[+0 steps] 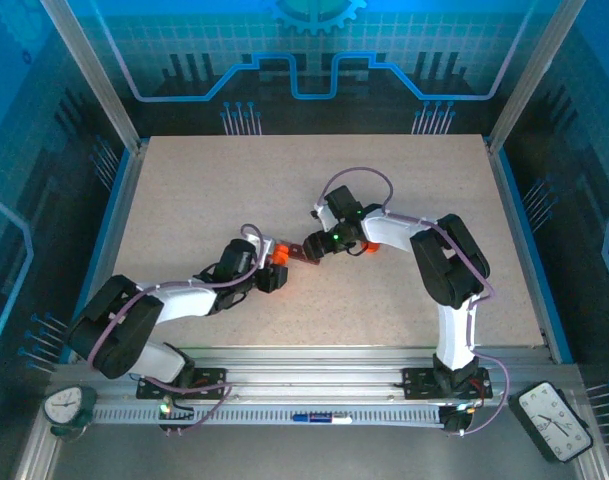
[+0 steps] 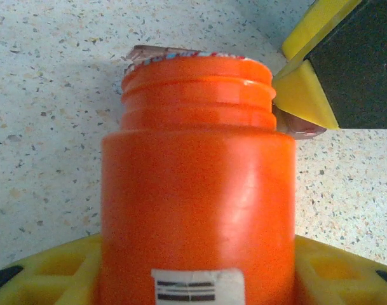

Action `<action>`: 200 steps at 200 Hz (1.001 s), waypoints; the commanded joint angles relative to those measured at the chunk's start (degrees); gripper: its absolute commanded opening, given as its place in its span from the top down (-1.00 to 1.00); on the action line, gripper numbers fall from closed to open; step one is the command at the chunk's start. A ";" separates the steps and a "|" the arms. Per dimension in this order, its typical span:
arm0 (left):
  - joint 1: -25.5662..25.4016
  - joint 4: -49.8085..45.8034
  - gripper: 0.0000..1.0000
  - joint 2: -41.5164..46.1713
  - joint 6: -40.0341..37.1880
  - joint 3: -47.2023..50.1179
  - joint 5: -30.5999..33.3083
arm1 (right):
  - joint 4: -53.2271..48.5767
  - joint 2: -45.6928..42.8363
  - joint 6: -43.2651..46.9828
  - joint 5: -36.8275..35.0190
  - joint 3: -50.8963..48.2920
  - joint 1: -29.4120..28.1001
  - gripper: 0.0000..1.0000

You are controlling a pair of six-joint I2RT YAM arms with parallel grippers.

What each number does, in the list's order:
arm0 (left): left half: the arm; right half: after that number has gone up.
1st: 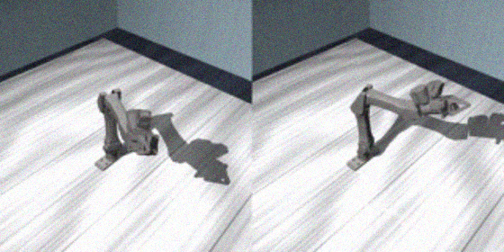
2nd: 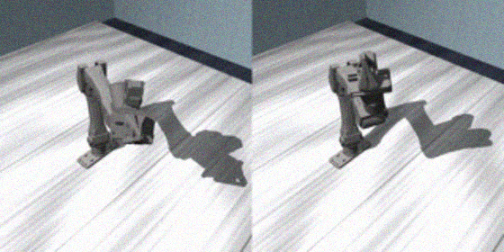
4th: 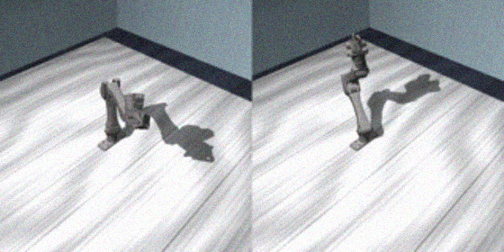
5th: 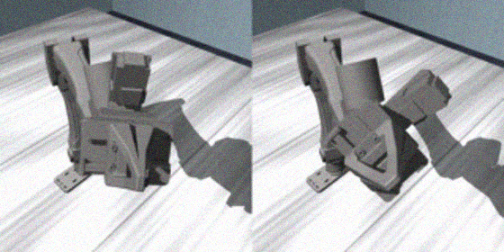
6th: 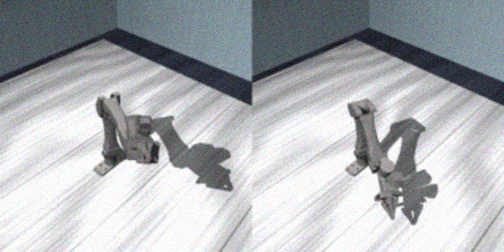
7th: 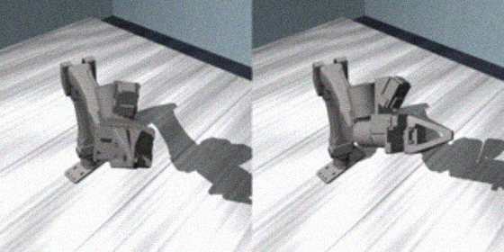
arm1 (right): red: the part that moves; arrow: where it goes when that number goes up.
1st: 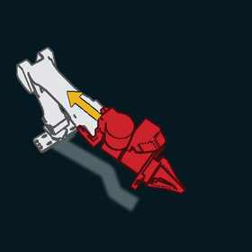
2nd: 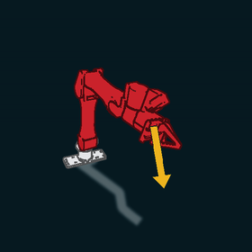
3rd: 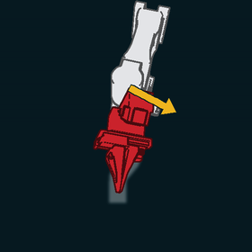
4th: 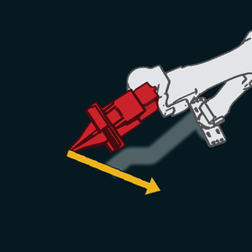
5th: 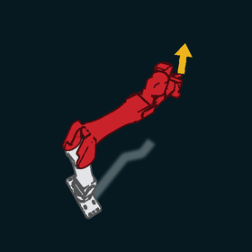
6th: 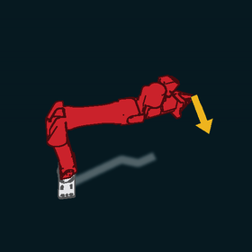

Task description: Sort the pills into containers

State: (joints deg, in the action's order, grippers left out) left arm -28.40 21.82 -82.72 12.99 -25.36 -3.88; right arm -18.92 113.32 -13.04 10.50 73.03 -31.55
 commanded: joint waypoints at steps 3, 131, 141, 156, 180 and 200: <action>-0.34 1.80 1.00 -0.90 -1.73 -2.04 -0.57 | -3.15 2.03 0.67 -1.19 0.80 -0.75 -0.50; 2.30 2.96 1.00 -7.01 -3.58 -7.08 -2.61 | -4.35 2.69 1.08 -1.19 0.27 -0.68 -0.45; 2.67 3.06 1.00 -7.43 -3.72 -7.61 -2.95 | -4.41 2.83 1.08 -1.19 0.27 -0.71 -0.45; 3.14 3.06 1.00 -7.98 -3.88 -8.40 -3.38 | -4.54 3.03 1.17 -1.19 0.27 -0.68 -0.44; 3.90 3.11 1.00 -9.08 -4.13 -9.71 -4.02 | -4.64 3.31 1.10 -1.12 0.35 -0.65 -0.43; 4.28 2.88 1.00 -10.28 -4.44 -11.02 -4.60 | -4.70 3.43 1.00 -1.03 0.44 -0.66 -0.42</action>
State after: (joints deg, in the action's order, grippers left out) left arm -24.88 23.07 -91.74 10.17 -33.65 -6.35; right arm -19.62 113.82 -13.04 10.98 73.63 -31.55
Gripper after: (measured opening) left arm 0.526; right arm 0.713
